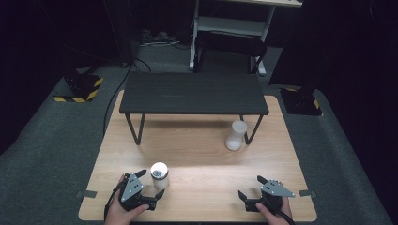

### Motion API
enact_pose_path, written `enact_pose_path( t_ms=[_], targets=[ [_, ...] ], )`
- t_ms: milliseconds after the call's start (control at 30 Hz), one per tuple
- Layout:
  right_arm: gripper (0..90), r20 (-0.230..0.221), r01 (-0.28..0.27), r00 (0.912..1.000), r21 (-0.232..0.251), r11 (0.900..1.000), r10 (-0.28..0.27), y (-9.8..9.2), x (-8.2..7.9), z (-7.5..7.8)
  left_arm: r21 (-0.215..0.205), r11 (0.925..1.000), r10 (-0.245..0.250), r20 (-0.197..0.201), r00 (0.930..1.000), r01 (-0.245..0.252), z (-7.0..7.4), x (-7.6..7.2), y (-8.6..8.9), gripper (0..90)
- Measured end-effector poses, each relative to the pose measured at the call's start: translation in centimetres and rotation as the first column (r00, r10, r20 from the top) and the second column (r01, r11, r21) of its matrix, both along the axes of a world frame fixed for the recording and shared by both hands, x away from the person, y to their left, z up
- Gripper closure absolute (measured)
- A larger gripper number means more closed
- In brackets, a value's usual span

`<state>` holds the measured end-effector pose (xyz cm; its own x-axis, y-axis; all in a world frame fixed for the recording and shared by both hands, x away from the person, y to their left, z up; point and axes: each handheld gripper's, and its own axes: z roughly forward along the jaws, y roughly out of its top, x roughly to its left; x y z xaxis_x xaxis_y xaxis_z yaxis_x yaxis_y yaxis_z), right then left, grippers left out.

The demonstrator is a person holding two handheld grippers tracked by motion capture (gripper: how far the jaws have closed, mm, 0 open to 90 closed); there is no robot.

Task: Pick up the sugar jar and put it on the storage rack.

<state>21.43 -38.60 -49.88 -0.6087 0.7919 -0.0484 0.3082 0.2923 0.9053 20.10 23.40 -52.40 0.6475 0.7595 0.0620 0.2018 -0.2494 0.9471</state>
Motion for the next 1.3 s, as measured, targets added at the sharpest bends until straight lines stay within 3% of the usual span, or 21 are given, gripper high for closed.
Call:
enact_pose_path(
  t_ms=[400, 700, 833, 1067, 1300],
  targets=[
    [0.8, 0.0, 0.002, 1.0, 0.006, 1.0, -0.002, 0.0, 0.0, 0.0, -0.041, 0.999, 0.016, 0.003, 0.9999, -0.015, -0.2, 0.2, -1.0, 2.8],
    [0.8, 0.004, 0.004, 1.0, 0.004, 1.0, -0.004, 0.1, -0.1, -0.1, -0.073, 0.996, 0.053, 0.021, 0.9984, -0.052, -0.5, 0.3, -1.4, 17.0],
    [0.8, 0.003, 0.005, 1.0, 0.006, 1.0, -0.005, 0.1, -0.1, -0.1, -0.116, 0.9915, 0.06, 0.007, 0.9982, -0.059, -0.7, 0.7, -1.2, 22.0],
    [0.8, 0.0, 0.008, 1.0, 0.008, 1.0, -0.008, 0.0, 0.0, -0.1, -0.101, 0.9939, 0.047, 0.019, 0.9987, -0.045, -0.7, 0.7, -1.4, 30.0],
    [0.8, -0.007, 0.024, 0.9997, -0.009, 1.0, -0.024, 0.5, 0.0, 0.1, -0.099, 0.9939, 0.052, 0.025, 0.9983, -0.049, -0.8, 0.6, -1.5, 30.5]
  ],
)
